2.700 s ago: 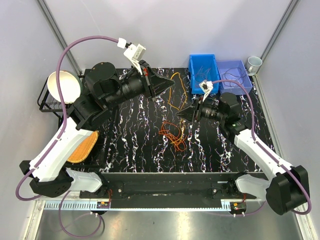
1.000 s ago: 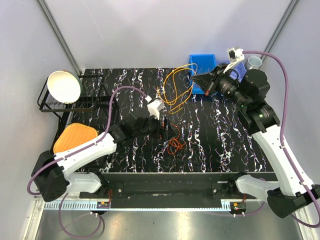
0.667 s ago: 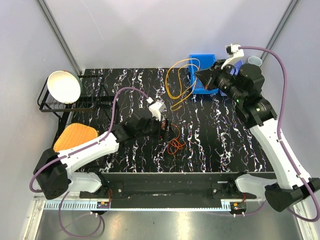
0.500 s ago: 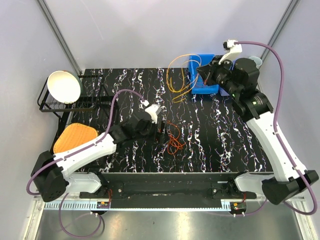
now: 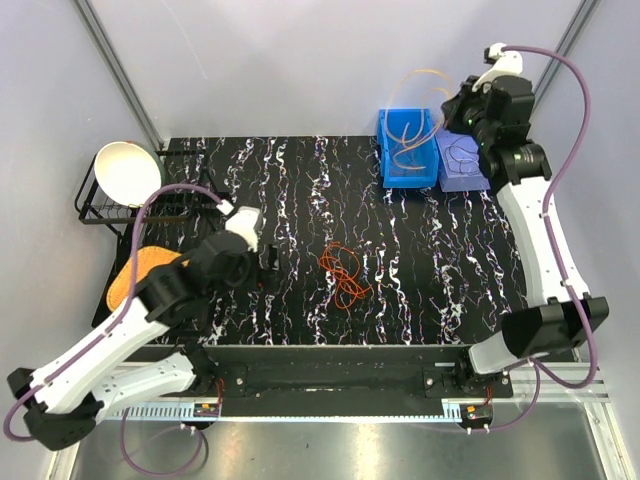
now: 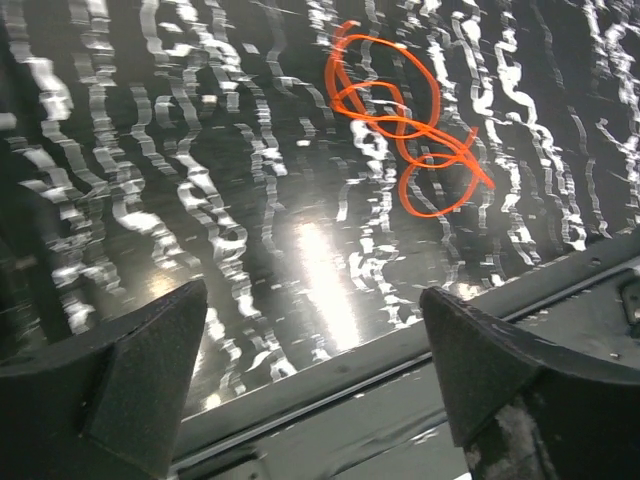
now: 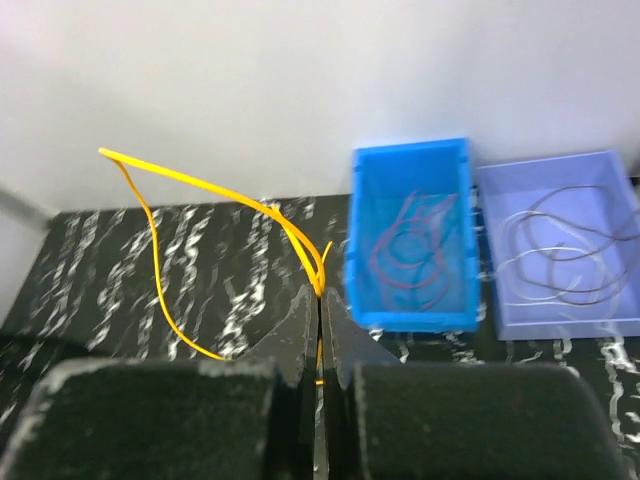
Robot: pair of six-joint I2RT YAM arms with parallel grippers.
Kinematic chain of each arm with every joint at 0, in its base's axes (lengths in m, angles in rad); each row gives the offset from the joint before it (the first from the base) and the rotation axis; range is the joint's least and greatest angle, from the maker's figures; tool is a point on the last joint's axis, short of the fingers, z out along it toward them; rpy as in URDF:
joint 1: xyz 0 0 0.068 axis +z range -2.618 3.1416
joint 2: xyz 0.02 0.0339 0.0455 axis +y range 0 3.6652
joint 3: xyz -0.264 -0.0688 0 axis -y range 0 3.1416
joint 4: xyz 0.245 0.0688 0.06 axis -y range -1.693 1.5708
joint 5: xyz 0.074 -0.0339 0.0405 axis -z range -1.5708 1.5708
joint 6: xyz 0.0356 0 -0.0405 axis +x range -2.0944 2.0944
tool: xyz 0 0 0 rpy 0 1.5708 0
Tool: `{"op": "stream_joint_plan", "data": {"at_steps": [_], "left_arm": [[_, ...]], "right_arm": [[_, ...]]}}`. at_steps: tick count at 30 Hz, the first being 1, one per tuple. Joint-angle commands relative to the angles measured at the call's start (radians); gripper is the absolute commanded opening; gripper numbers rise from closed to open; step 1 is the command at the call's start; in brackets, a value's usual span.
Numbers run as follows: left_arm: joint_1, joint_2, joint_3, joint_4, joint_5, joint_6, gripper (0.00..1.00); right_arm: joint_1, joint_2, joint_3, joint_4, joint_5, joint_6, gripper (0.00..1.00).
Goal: Untangle the cables
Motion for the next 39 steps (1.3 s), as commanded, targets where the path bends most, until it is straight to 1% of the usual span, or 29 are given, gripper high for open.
{"op": "stream_joint_plan", "data": {"at_steps": [1, 2, 8, 12, 13, 20, 23, 27, 34, 39], "left_arm": [[-0.001, -0.08, 0.047, -0.108, -0.134, 0.046, 0.96], [0.0, -0.1, 0.05, -0.115, -0.145, 0.051, 0.99], [0.005, -0.14, 0.035, -0.129, -0.248, 0.072, 0.99], [0.008, -0.148, -0.007, -0.129, -0.309, 0.063, 0.99], [0.006, -0.152, -0.011, -0.125, -0.326, 0.059, 0.99], [0.006, -0.197, -0.085, -0.031, -0.325, 0.094, 0.99], [0.009, -0.197, -0.094, -0.025, -0.339, 0.091, 0.99], [0.019, -0.186, -0.1, -0.014, -0.309, 0.097, 0.99], [0.026, -0.177, -0.103, -0.008, -0.305, 0.102, 0.99], [0.036, -0.18, -0.106, -0.005, -0.3, 0.106, 0.99]], "right_arm": [[-0.057, 0.068, 0.114, 0.006, 0.068, -0.035, 0.0], [-0.068, 0.082, 0.144, 0.006, 0.069, -0.031, 0.0], [-0.123, 0.225, 0.281, -0.018, 0.072, -0.035, 0.0], [-0.152, 0.309, 0.359, -0.029, 0.081, -0.032, 0.0], [-0.178, 0.326, 0.378, -0.035, 0.086, -0.034, 0.0], [-0.226, 0.44, 0.519, -0.066, 0.147, -0.074, 0.0], [-0.247, 0.496, 0.556, -0.067, 0.163, -0.072, 0.0], [-0.267, 0.588, 0.602, -0.069, 0.176, -0.069, 0.0], [-0.295, 0.742, 0.709, -0.069, 0.209, -0.07, 0.0], [-0.304, 0.835, 0.728, -0.074, 0.218, -0.066, 0.0]]}}
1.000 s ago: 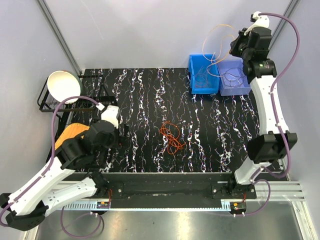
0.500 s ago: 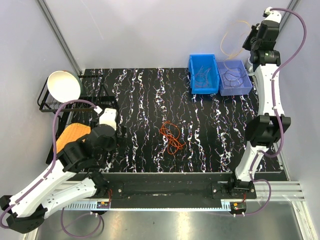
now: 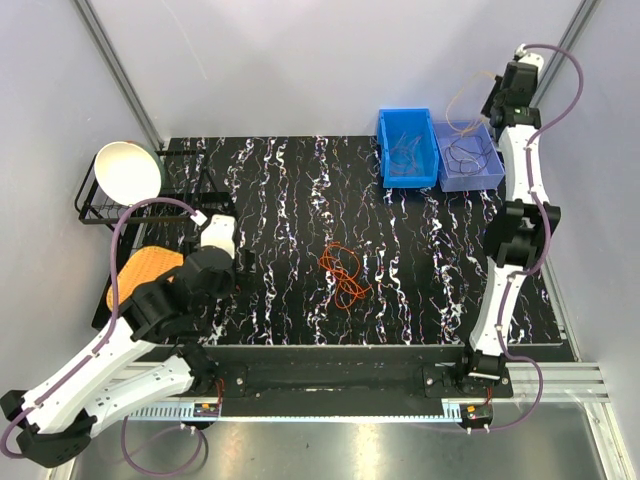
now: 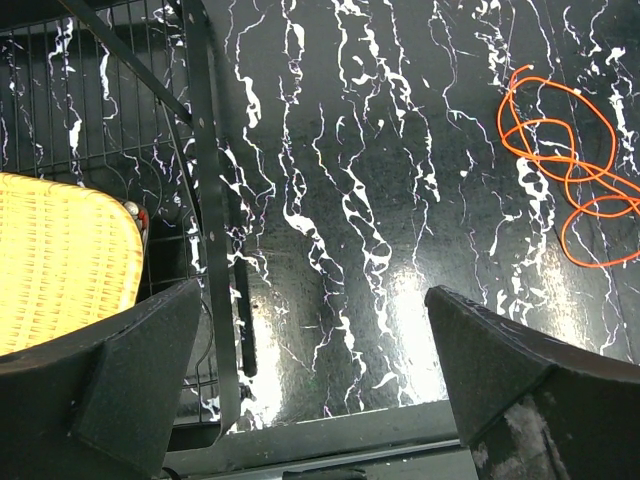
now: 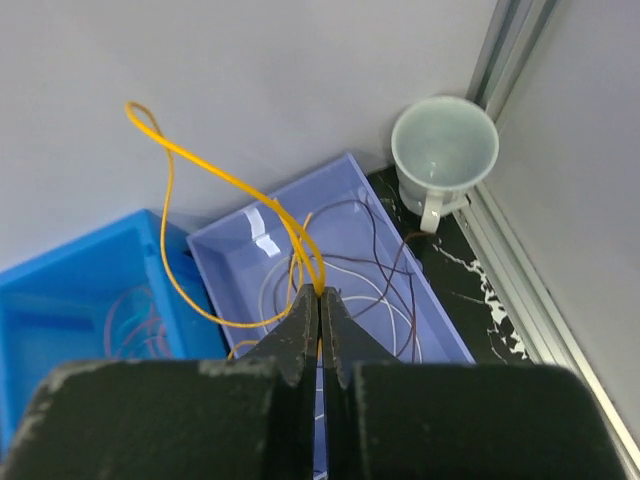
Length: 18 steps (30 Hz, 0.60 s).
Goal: Untangle the cables
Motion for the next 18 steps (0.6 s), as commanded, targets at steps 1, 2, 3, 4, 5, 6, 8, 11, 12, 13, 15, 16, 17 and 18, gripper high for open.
{"op": "stream_joint_plan", "data": {"at_steps": [1, 2, 3, 4, 5, 6, 8, 11, 12, 13, 15, 16, 17, 18], "left_arm": [[0.01, -0.003, -0.002, 0.057, -0.004, 0.015, 0.99], [0.013, -0.001, -0.002, 0.055, -0.004, 0.015, 0.99], [0.013, 0.002, 0.0, 0.058, -0.001, 0.016, 0.99], [0.013, 0.0, -0.002, 0.058, -0.001, 0.018, 0.99], [0.016, 0.003, 0.0, 0.058, -0.001, 0.016, 0.99], [0.014, 0.004, -0.002, 0.057, 0.001, 0.018, 0.99], [0.016, 0.004, -0.002, 0.058, 0.001, 0.018, 0.99], [0.02, 0.004, -0.003, 0.061, 0.004, 0.021, 0.99], [0.02, 0.007, -0.003, 0.06, 0.005, 0.022, 0.99], [0.022, 0.007, -0.003, 0.061, 0.007, 0.022, 0.99], [0.023, 0.005, -0.003, 0.061, 0.008, 0.022, 0.99], [0.023, 0.005, -0.003, 0.061, 0.008, 0.024, 0.99], [0.025, 0.007, -0.003, 0.063, 0.008, 0.024, 0.99], [0.025, 0.004, -0.003, 0.061, 0.008, 0.024, 0.99]], "right_arm": [[-0.011, 0.053, 0.058, 0.007, 0.035, -0.006, 0.0], [-0.011, 0.074, 0.056, 0.004, 0.035, -0.005, 0.0], [-0.009, 0.085, 0.055, 0.002, 0.039, -0.002, 0.0], [-0.009, 0.094, 0.052, -0.005, 0.042, 0.003, 0.0], [-0.009, 0.108, 0.052, -0.007, 0.044, 0.006, 0.0], [-0.009, 0.113, 0.05, -0.01, 0.046, 0.014, 0.0], [-0.009, 0.117, 0.039, -0.015, 0.046, 0.02, 0.0], [-0.009, 0.117, 0.035, -0.015, 0.033, 0.038, 0.0], [-0.009, 0.114, 0.033, -0.013, 0.03, 0.049, 0.0], [-0.011, 0.116, 0.033, -0.016, 0.029, 0.052, 0.01], [-0.009, 0.113, 0.035, -0.028, 0.006, 0.055, 0.17], [-0.009, 0.11, 0.039, -0.039, -0.006, 0.055, 0.32], [-0.009, 0.102, 0.047, -0.05, -0.014, 0.057, 0.46], [-0.009, 0.096, 0.056, -0.067, -0.029, 0.06, 0.55]]}}
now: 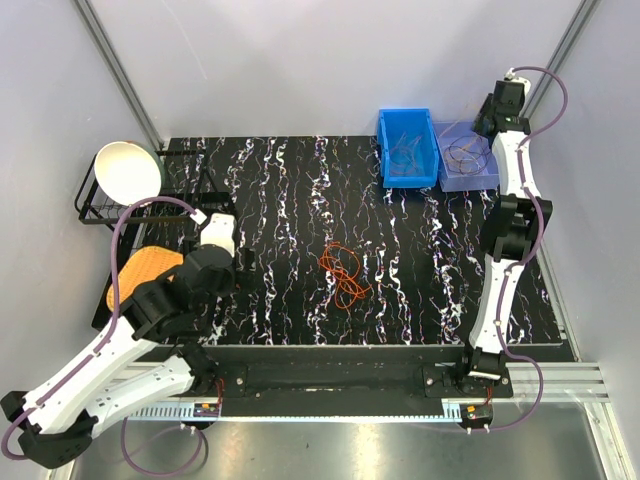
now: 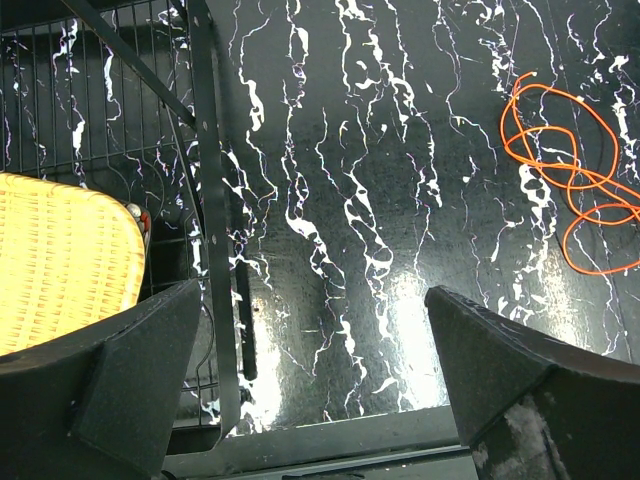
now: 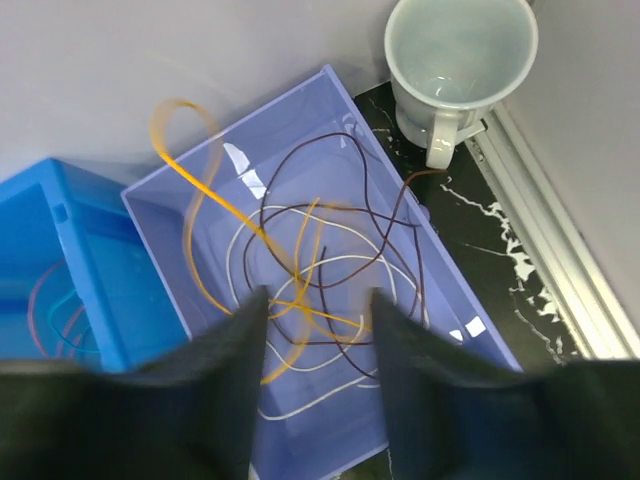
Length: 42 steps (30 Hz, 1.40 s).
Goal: Untangle the cables
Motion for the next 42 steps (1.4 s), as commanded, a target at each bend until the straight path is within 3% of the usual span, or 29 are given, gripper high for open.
{"op": "stream_joint_plan", "data": {"at_steps": [1, 4, 13, 17, 23, 31, 42], "left_arm": [[0.006, -0.003, -0.003, 0.05, 0.005, 0.017, 0.99], [0.008, -0.006, -0.003, 0.05, 0.008, 0.02, 0.99], [0.011, -0.007, -0.003, 0.052, 0.014, 0.023, 0.99], [0.012, -0.015, -0.001, 0.052, 0.014, 0.022, 0.99], [0.012, -0.01, 0.0, 0.05, 0.023, 0.02, 0.99], [0.012, 0.036, 0.014, 0.113, 0.123, -0.03, 0.99], [0.009, 0.373, 0.059, 0.326, 0.311, -0.202, 0.96]], "right_arm": [[-0.002, -0.06, 0.054, -0.027, -0.038, 0.015, 0.66], [-0.002, -0.095, 0.063, -0.04, -0.049, 0.026, 0.73], [-0.002, -0.29, 0.028, -0.061, -0.136, 0.076, 0.75], [-0.002, -0.385, -0.064, -0.064, -0.17, 0.113, 0.75], [-0.002, -0.565, -0.308, -0.032, -0.273, 0.159, 0.75], [0.027, -0.862, -0.832, 0.192, -0.423, 0.323, 0.75], [0.243, -1.047, -1.227, 0.27, -0.423, 0.371, 0.75]]}}
